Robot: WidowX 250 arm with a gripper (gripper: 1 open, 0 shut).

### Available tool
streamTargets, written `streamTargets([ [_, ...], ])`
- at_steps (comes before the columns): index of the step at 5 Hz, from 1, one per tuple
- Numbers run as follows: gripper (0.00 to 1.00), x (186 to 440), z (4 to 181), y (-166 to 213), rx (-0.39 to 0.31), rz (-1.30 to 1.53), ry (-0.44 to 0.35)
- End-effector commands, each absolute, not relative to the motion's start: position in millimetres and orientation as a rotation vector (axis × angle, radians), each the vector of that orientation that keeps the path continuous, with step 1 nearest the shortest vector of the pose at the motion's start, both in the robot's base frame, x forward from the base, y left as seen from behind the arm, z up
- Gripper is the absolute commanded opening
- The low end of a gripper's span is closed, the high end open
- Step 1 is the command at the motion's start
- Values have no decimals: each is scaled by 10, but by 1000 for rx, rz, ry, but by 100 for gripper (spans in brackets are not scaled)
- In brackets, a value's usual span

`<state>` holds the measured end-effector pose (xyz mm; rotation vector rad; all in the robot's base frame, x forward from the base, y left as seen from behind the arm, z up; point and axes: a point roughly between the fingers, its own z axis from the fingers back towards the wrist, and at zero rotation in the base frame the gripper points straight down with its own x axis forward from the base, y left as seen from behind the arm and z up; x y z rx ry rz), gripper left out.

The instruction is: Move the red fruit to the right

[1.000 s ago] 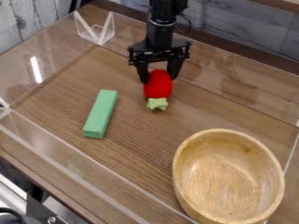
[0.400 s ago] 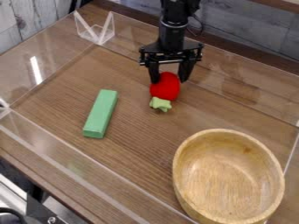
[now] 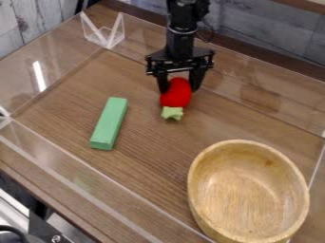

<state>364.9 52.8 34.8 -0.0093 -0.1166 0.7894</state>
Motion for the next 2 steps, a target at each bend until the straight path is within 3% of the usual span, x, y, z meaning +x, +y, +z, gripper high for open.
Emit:
streamTargets([
  [1,0,3759,666,551,-43,794,-162],
  [2,0,3783,701,589,-58,822,-159],
])
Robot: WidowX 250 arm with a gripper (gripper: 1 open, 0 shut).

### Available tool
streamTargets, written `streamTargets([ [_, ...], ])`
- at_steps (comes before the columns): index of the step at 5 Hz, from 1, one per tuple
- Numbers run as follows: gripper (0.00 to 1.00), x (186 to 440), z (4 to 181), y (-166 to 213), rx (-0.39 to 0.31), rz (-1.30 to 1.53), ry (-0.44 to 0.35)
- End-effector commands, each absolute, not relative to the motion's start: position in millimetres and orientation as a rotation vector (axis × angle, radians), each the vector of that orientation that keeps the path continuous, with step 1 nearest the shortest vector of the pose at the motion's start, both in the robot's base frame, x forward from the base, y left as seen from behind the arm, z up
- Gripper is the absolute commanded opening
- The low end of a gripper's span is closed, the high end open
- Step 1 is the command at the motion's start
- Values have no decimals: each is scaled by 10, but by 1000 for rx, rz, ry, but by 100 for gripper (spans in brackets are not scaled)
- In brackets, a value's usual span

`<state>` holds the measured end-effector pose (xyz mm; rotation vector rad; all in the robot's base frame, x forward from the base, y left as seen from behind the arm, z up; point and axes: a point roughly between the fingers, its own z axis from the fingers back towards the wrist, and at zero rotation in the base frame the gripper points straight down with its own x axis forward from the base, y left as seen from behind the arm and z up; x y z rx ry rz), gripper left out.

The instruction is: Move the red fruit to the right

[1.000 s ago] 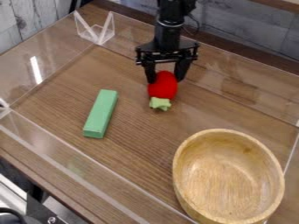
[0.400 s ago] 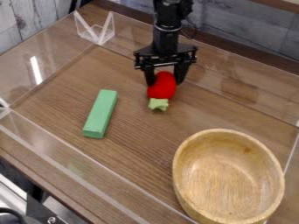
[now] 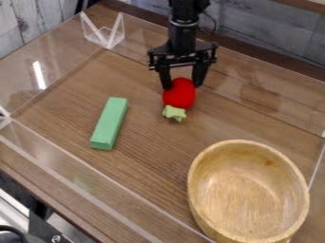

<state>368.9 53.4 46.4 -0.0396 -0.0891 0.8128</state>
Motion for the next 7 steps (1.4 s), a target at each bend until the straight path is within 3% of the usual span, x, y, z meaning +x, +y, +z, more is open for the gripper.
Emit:
streamTargets([
  [1,0,3781,650,635,-59,840,-156],
  [3,0,3776,702,481,-59,859,-149],
  [5,0,3777,639,733,-57,894,-143],
  [7,0,3731,639,580,-61,815,-133],
])
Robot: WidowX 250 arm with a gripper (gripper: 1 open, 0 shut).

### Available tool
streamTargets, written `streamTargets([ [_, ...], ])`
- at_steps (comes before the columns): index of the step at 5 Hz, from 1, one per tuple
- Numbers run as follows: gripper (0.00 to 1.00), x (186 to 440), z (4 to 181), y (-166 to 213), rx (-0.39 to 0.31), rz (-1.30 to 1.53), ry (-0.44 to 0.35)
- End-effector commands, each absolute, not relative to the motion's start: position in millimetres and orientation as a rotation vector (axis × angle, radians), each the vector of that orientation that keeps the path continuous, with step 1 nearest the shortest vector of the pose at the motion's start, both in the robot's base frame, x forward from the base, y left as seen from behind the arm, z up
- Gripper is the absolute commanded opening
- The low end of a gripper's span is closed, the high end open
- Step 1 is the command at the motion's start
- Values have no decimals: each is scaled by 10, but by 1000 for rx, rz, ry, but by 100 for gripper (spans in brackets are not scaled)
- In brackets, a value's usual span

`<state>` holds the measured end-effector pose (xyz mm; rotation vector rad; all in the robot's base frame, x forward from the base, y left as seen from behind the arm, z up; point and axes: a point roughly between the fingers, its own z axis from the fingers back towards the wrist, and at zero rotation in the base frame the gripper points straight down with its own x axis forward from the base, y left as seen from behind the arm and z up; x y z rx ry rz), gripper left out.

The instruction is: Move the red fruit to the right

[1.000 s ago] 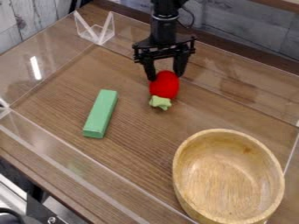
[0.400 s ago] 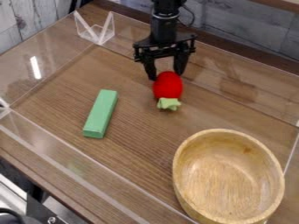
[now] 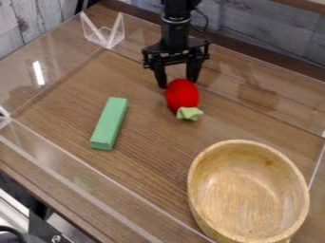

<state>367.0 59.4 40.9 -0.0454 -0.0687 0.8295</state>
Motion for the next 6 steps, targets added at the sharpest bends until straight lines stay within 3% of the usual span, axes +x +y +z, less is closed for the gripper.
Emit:
streamTargets([
  [1,0,3748,614,617,-64,763,-128],
  [4,0,3690,526,451,-68,782,-117],
  [6,0,3664,677,264,-73,810,-112],
])
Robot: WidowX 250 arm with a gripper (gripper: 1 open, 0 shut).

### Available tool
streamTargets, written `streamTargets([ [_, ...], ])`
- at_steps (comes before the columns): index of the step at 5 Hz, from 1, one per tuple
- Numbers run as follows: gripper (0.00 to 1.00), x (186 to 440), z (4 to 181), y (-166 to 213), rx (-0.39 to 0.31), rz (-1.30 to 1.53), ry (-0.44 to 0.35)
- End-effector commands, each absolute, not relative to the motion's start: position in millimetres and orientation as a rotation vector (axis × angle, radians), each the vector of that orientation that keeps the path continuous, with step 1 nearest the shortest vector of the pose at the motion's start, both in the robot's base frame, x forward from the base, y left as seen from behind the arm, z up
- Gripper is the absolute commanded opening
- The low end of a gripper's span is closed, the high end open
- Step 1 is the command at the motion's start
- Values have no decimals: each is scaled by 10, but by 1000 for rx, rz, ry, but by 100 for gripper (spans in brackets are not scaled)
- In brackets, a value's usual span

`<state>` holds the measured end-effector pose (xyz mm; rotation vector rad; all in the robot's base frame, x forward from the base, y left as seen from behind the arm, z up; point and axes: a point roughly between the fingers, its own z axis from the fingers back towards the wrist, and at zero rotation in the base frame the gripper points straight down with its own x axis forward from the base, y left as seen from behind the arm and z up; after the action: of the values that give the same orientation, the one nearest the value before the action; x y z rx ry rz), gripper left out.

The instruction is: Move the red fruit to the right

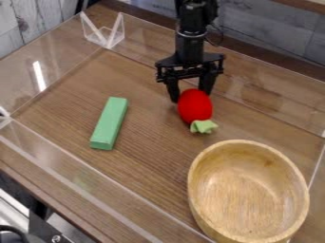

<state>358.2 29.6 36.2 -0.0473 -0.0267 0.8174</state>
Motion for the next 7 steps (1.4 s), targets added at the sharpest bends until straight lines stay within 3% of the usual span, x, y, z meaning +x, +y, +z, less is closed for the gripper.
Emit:
streamTargets([
  [1,0,3605,525,340,-76,798,-108],
  [2,0,3566,420,388,-82,791,-106],
  [4,0,3456,618,287,-91,811,-104],
  [7,0,3570,564,406,-89,845,-101],
])
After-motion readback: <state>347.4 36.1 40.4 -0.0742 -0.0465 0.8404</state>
